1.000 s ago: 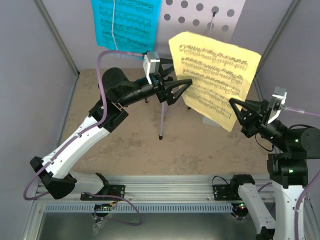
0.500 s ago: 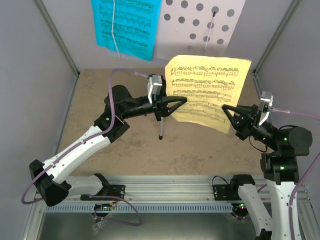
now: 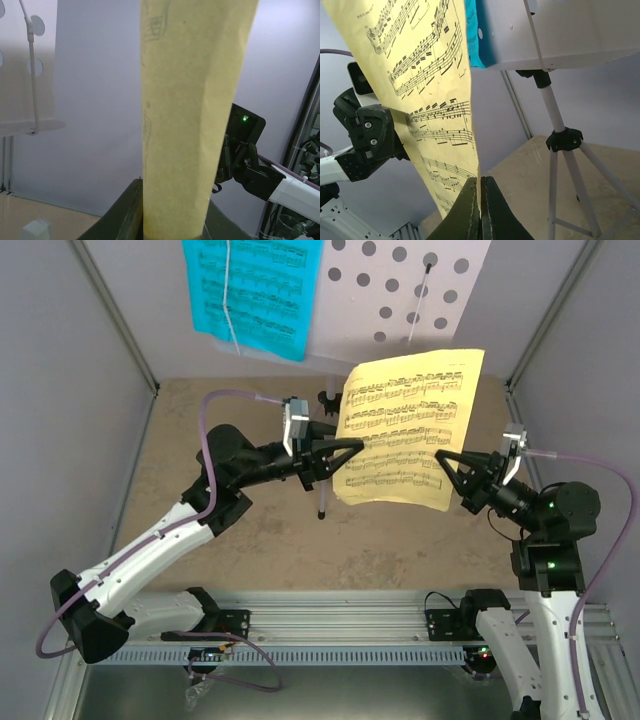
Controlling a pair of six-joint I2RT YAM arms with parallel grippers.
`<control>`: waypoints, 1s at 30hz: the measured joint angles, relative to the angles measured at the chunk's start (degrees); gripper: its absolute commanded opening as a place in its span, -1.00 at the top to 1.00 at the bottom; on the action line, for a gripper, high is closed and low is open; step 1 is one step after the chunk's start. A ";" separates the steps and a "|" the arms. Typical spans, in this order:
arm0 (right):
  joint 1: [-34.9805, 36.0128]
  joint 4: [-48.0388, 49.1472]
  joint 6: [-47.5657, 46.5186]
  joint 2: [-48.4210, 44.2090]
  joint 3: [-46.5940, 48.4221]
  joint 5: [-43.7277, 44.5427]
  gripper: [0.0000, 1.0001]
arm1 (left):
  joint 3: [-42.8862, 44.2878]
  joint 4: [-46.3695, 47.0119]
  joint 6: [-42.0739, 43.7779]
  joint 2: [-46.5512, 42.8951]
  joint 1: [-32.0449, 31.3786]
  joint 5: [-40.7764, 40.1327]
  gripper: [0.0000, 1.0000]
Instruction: Pack up the instrument practice props
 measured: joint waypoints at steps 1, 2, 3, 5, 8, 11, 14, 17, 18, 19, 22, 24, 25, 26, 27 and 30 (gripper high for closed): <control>0.00 0.00 0.00 -0.04 -0.13 0.00 0.99 | -0.24 0.04 0.00 0.00 0.00 -0.07 0.64; 0.00 -0.02 -0.02 -0.09 -0.22 0.00 0.99 | -0.50 0.02 0.00 -0.02 -0.02 -0.15 0.70; 0.00 -0.02 -0.04 -0.09 -0.22 -0.02 0.99 | -0.68 0.00 -0.15 -0.02 0.00 -0.31 0.75; 0.00 -0.07 -0.24 -0.20 -0.22 0.00 0.99 | -1.18 -0.04 -0.02 -0.02 0.00 -0.92 0.92; 0.00 -0.57 -1.16 -0.44 -0.22 0.20 0.99 | -1.70 -0.46 0.13 -0.02 -0.02 -2.12 1.00; 0.00 -1.46 -2.38 -0.85 -0.59 0.96 0.98 | -2.14 -1.88 0.39 -0.48 -0.02 -3.87 1.00; 0.09 -1.92 -3.50 -1.49 -2.10 1.11 0.24 | -3.87 -3.17 0.50 -1.86 -0.17 -5.38 1.00; -0.11 -2.84 -4.76 -2.29 -4.17 2.71 -0.63 | -6.08 -5.66 0.50 -3.76 -0.33 -7.80 1.00; -0.17 -3.28 -5.31 -2.45 -4.83 3.15 -0.77 | -6.67 -6.47 0.48 -4.37 -0.31 -8.72 1.00; -0.15 -3.89 -5.86 -2.58 -5.25 3.52 -0.85 | -7.39 -7.74 0.48 -5.11 -0.17 -10.16 1.00; -0.22 -5.66 -8.02 -2.99 -6.34 5.92 -0.95 | -9.09 -13.03 -0.20 -7.32 1.01 -15.19 1.00; -0.22 -6.73 -9.70 -3.61 -7.08 7.67 -0.95 | -11.08 -16.74 -1.99 -9.07 5.20 -18.27 1.00; -0.22 -6.93 -10.19 -3.89 -7.45 8.15 -0.95 | -12.87 -17.92 -3.26 -10.10 8.52 -19.50 1.00; -0.22 -6.93 -10.75 -4.28 -8.07 8.63 -0.95 | -15.13 -18.99 -4.61 -11.28 12.28 -20.13 1.00; -0.22 -6.88 -11.19 -4.66 -8.79 9.01 -0.95 | -17.31 -19.98 -5.84 -12.31 15.41 -20.98 1.00; -0.22 -7.45 -12.57 -5.05 -10.49 9.62 -0.95 | -25.38 -23.19 -9.97 -15.93 24.79 -23.30 1.00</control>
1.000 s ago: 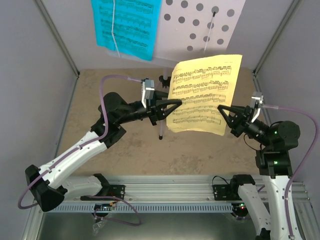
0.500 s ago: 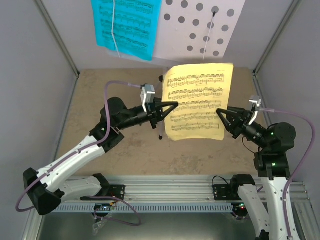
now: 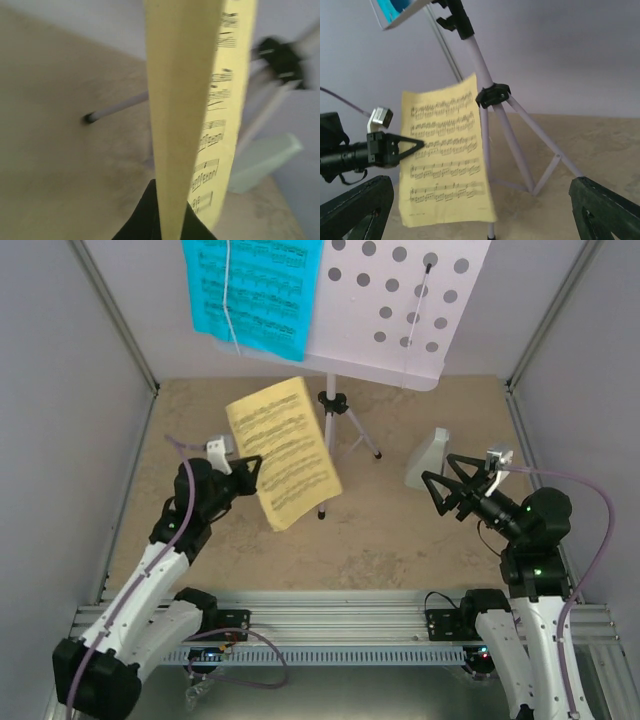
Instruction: Pack up the instrument practice props
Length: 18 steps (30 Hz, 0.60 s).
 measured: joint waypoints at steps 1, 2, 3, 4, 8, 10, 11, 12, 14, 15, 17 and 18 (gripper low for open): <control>0.00 -0.57 -0.50 0.11 -0.11 0.15 -0.95 | -2.34 -0.81 -1.18 -1.14 2.19 -0.44 1.00; 0.00 -1.20 -1.25 0.22 -0.11 0.55 -0.95 | -5.01 -1.36 -2.60 -2.51 4.55 -0.63 1.00; 0.00 -1.70 -1.92 0.26 -0.09 0.81 -0.95 | -7.72 -1.42 -4.15 -3.87 6.73 -1.05 1.00; 0.00 -2.16 -2.54 0.22 -0.07 1.07 -0.95 | -10.49 -0.92 -5.92 -5.07 8.85 -1.20 1.00; 0.00 -3.82 -4.26 -0.28 0.09 1.84 -0.95 | -21.84 5.18 -13.40 -4.98 15.06 -1.99 1.00; 0.00 -4.28 -4.83 -0.55 0.11 2.01 -0.95 | -24.79 6.45 -15.41 -2.84 16.04 -2.58 1.00; 0.00 -4.44 -5.16 -0.70 0.11 2.05 -0.95 | -25.88 6.75 -16.35 -1.49 16.41 -3.04 1.00; 0.00 -4.48 -5.44 -0.81 0.11 2.21 -0.95 | -26.45 6.93 -17.05 -0.31 16.68 -3.56 1.00; 0.00 -4.48 -5.84 -0.98 0.09 2.34 -0.95 | -26.69 7.74 -17.66 1.18 17.22 -4.42 1.00; 0.00 -4.48 -5.95 -1.05 0.07 2.43 -0.95 | -26.56 8.17 -17.75 1.55 17.55 -5.11 1.00; 0.00 -4.48 -6.10 -1.27 -0.07 2.64 -0.95 | -25.88 8.04 -17.42 1.86 18.18 -6.75 1.00; 0.00 -4.48 -6.14 -1.33 -0.11 2.69 -0.95 | -25.40 7.96 -17.14 1.88 18.71 -7.65 1.00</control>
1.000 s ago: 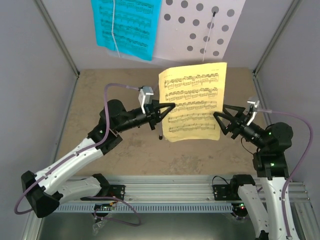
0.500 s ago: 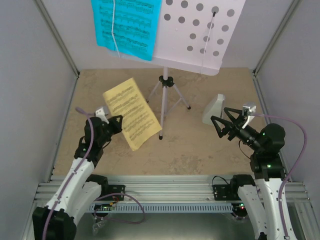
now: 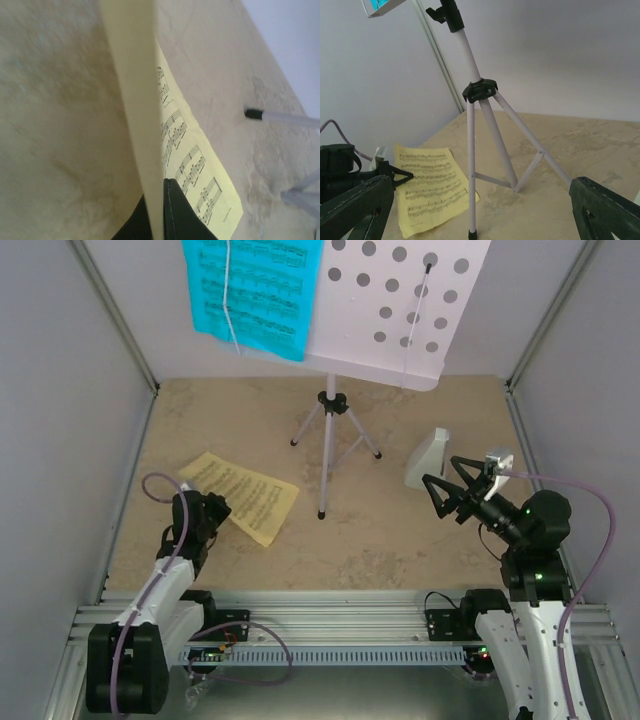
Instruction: Pack up the instrument practice props
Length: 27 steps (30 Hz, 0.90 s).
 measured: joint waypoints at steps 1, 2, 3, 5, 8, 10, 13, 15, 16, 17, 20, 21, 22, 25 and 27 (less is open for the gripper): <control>0.00 0.00 -0.02 0.00 -0.04 0.11 -0.95 | 0.50 -0.02 0.28 0.00 0.76 -0.68 1.00; 0.00 0.00 -0.02 -0.04 -0.09 0.20 -0.95 | 0.90 -0.02 0.63 -0.02 1.62 -1.33 1.00; 0.00 0.00 -0.02 -0.07 -0.13 0.26 -0.95 | 1.31 -0.07 1.05 0.00 2.80 -2.25 1.00; 0.00 0.04 -0.07 -0.15 -0.24 0.35 -0.95 | 2.14 -0.42 2.10 0.15 4.81 -4.09 1.00; 0.00 0.31 -0.70 -0.22 -0.98 -0.59 -0.95 | 2.89 -0.76 3.69 0.90 6.03 -6.05 0.96; 0.00 0.39 -1.14 -0.24 -1.66 -1.36 -0.95 | 2.93 -1.07 4.66 1.33 6.10 -6.95 0.82; 0.00 0.26 -1.75 -0.24 -2.12 -1.84 -0.95 | 3.06 -1.88 5.99 1.90 6.19 -8.13 0.33; 0.00 0.33 -2.12 -0.33 -2.29 -1.84 -0.95 | 3.45 -3.23 7.10 1.95 6.21 -7.98 -0.37; 0.00 0.50 -2.10 -0.42 -2.47 -1.84 -0.95 | 3.72 -3.80 7.17 1.66 6.23 -7.56 -0.60; 0.00 1.01 -1.88 -0.44 -2.80 -1.90 -0.95 | 3.80 -4.20 7.37 1.01 6.27 -7.15 -0.74; 0.00 3.52 -0.17 -0.04 -4.50 -3.04 -0.95 | 4.02 -6.40 7.43 -3.08 6.27 -6.29 -0.94; 0.00 4.22 0.37 0.42 -5.01 -3.56 -0.95 | 4.52 -7.82 7.50 -4.92 6.27 -6.19 -0.98; 0.00 4.68 0.74 1.20 -5.29 -4.17 -0.95 | 5.60 -9.51 7.63 -6.64 6.27 -6.21 -0.98; 0.31 4.55 0.46 3.96 -5.20 -4.70 -0.95 | 10.58 -13.86 7.89 -10.43 6.27 -6.45 -0.99; 0.68 3.37 -0.35 5.53 -4.96 -4.39 -0.95 | 14.19 -15.89 7.91 -13.20 6.27 -6.45 -0.98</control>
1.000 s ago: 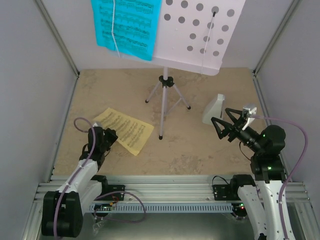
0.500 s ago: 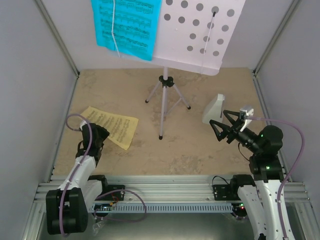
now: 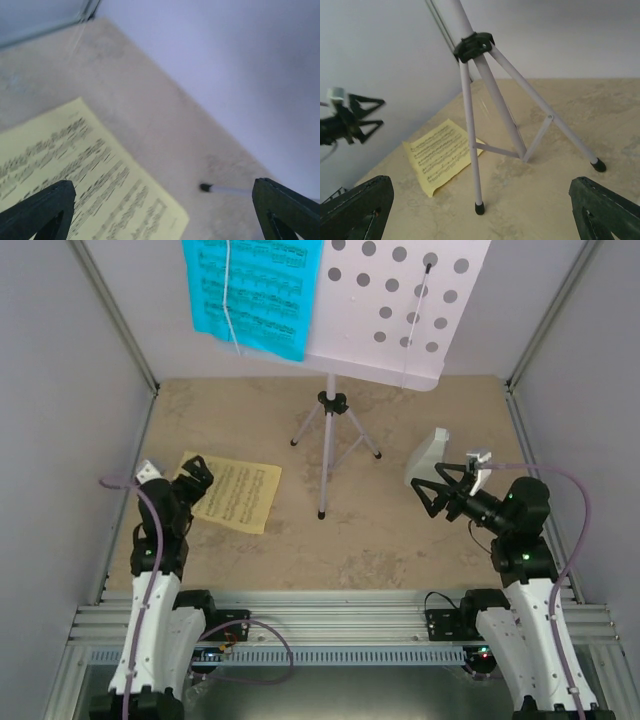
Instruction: Pack up the instrument practice props
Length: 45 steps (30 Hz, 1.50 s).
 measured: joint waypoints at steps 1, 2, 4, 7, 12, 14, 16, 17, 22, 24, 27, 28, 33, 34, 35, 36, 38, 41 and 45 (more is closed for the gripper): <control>0.15 -0.35 -0.33 0.63 0.04 0.26 -0.95 | 1.64 -0.83 -0.02 -1.53 0.00 0.09 -0.99; 0.39 -0.57 -0.44 1.11 0.04 0.68 -0.95 | 3.45 -1.62 -0.04 -3.13 0.00 0.55 -0.98; 1.11 -0.50 0.00 1.55 0.02 1.36 -0.95 | 7.04 -3.10 -0.13 -5.07 0.00 2.84 -0.98; 3.91 1.09 1.36 2.27 0.02 3.39 -0.92 | 16.33 -7.21 1.36 -4.35 -0.13 9.09 -0.98; 17.07 2.12 1.75 9.92 1.51 14.88 -0.86 | 39.15 -15.63 11.91 2.67 -0.39 16.20 -0.99; 24.28 2.78 1.90 15.80 3.37 21.55 -0.83 | 41.57 -15.47 16.26 2.60 -0.39 16.81 -0.98; 29.88 4.66 2.16 20.81 4.37 27.04 -0.79 | 38.88 -14.64 19.12 0.98 -0.42 17.18 -0.98; 31.65 5.64 2.32 23.02 4.72 28.92 -0.77 | 36.85 -14.08 19.76 0.50 -0.46 17.51 -0.98; 38.16 10.23 2.25 35.78 9.33 37.48 -0.74 | 18.36 -5.70 21.57 -0.76 -0.63 18.49 -0.99; 39.82 10.82 1.49 40.17 12.76 39.71 -0.69 | 13.44 -6.58 22.23 -0.98 -0.46 16.70 -0.98; 41.77 12.87 0.63 44.72 16.59 42.40 -0.51 | 12.74 -7.06 23.43 -1.11 -0.11 14.05 -0.98; 42.32 14.14 0.63 46.23 17.66 43.25 -0.46 | 12.79 -6.25 23.74 -1.75 -0.09 13.84 -0.99; 43.93 17.81 -0.02 53.18 21.59 47.76 -0.37 | 13.20 -3.82 24.50 -2.97 -0.07 13.44 -0.98; 44.26 18.01 -0.35 54.62 22.43 48.70 -0.33 | 13.31 -3.65 24.52 -2.67 -0.07 13.29 -0.99; 44.70 17.97 -0.70 56.04 23.39 49.70 -0.28 | 13.35 -3.63 24.57 -2.32 -0.07 13.18 -0.99; 45.05 17.99 -1.05 57.13 24.06 50.51 -0.20 | 13.35 -3.63 24.59 -2.10 -0.07 13.14 -0.98; 45.88 18.01 -1.55 59.17 25.42 52.57 -0.02 | 13.35 -3.67 24.61 -1.53 -0.07 13.14 -0.99; 46.49 18.08 -1.95 60.28 25.73 54.90 0.31 | 13.35 -3.65 24.63 -1.33 -0.07 13.11 -0.98; 46.53 18.49 -2.36 60.43 25.83 57.99 0.62 | 13.35 -3.67 24.63 -1.33 -0.07 13.09 -0.99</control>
